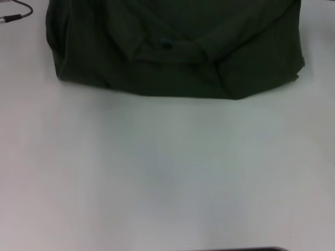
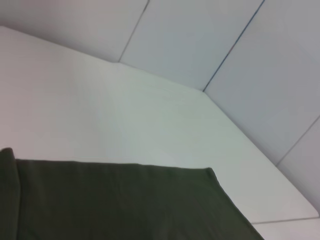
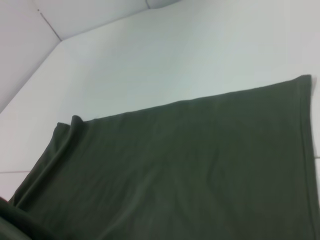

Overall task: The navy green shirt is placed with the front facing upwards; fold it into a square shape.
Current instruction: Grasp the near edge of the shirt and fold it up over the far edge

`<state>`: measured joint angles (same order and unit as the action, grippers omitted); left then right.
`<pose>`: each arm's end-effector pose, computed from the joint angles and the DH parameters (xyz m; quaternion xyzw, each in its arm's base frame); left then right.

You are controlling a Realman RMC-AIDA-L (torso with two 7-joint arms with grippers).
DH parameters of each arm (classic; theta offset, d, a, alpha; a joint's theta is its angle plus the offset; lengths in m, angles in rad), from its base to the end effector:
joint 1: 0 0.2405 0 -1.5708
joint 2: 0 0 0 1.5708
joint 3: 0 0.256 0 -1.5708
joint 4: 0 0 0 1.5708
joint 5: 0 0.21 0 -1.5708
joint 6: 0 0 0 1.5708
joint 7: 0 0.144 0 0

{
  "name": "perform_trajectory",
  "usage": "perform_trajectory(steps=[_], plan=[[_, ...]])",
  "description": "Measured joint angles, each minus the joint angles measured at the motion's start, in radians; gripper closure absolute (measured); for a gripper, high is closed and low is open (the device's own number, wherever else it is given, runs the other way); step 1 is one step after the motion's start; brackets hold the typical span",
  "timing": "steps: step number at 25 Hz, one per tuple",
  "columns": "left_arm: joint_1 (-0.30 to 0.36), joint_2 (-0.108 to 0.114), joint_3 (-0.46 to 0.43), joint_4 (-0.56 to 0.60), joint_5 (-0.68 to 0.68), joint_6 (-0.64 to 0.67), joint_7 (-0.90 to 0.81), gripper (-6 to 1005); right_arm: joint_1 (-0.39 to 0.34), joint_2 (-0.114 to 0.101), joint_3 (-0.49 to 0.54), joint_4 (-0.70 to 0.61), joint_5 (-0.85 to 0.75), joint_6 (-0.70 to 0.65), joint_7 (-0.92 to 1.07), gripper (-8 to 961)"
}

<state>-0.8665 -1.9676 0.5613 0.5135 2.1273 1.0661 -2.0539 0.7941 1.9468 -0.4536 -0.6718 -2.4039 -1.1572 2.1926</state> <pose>-0.2192 0.4631 0.0442 -0.8098 -0.4652 -0.2469 0.2585 0.2690 0.4439 0.0866 -0.7880 0.5068 0.1715 0.3045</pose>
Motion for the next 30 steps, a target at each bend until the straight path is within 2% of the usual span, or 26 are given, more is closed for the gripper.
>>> perform_trajectory(steps=[3,11,19,25,30], plan=[[-0.002,-0.002,0.001,-0.001,-0.007,-0.02,0.0,917,0.004,-0.001,-0.003,0.0,0.0,0.023,0.002,917],[0.004,-0.025,0.0,-0.003,-0.032,-0.081,0.025,917,0.018,0.005,-0.016,0.033,0.0,0.102,-0.014,917],[0.005,-0.031,-0.001,-0.003,-0.057,-0.104,0.036,917,0.033,0.012,-0.024,0.043,0.001,0.144,-0.021,918],[0.009,-0.056,0.001,-0.023,-0.064,-0.143,0.073,917,0.035,0.021,-0.069,0.091,0.012,0.215,-0.028,918],[0.011,-0.092,0.003,-0.029,-0.067,-0.188,0.112,917,0.035,0.037,-0.099,0.114,0.058,0.267,-0.051,918]])
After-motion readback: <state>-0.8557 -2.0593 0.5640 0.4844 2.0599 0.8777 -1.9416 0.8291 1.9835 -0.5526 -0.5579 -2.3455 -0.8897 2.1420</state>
